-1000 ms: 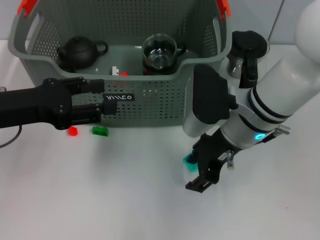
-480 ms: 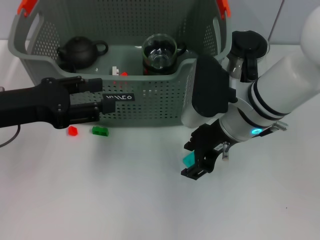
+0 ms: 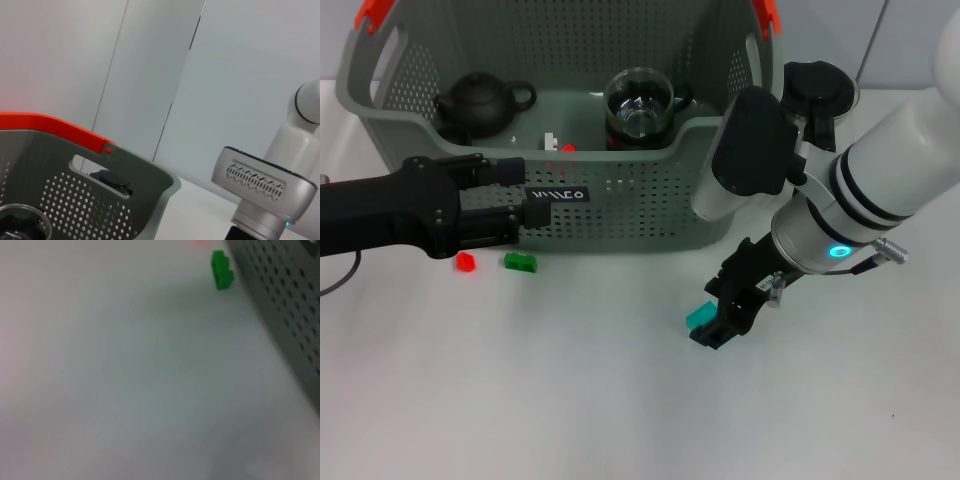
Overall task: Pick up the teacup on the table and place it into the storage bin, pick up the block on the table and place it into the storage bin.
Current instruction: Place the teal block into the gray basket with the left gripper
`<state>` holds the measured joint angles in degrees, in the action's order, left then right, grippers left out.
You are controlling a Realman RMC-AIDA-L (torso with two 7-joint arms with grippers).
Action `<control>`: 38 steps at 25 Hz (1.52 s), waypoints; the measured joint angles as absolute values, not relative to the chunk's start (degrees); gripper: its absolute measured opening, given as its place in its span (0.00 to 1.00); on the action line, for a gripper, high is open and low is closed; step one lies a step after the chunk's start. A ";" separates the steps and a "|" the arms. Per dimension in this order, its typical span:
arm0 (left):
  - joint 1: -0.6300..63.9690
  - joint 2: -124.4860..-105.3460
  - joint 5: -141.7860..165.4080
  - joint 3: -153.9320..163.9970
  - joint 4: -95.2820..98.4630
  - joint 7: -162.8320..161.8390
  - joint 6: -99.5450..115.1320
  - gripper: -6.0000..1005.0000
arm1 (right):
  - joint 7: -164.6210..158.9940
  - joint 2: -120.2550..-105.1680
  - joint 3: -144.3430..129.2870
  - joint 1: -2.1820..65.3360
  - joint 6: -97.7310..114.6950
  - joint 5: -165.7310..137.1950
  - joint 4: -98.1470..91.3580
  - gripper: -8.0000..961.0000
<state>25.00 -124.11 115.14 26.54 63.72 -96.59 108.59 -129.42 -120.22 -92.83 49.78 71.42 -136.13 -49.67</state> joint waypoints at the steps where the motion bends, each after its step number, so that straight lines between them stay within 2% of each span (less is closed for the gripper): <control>1: 25.00 -124.12 115.13 26.54 63.71 -96.59 108.62 0.71 | -129.87 -120.23 -92.67 50.08 71.39 -136.15 -48.93 0.73; 38: 24.86 -124.19 115.14 26.45 63.03 -96.51 108.43 0.71 | -133.28 -120.36 -92.88 51.86 70.95 -136.14 -44.62 0.73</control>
<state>24.86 -124.19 115.14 26.45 63.03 -96.51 108.43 -133.28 -120.36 -92.88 51.86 70.95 -136.14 -44.62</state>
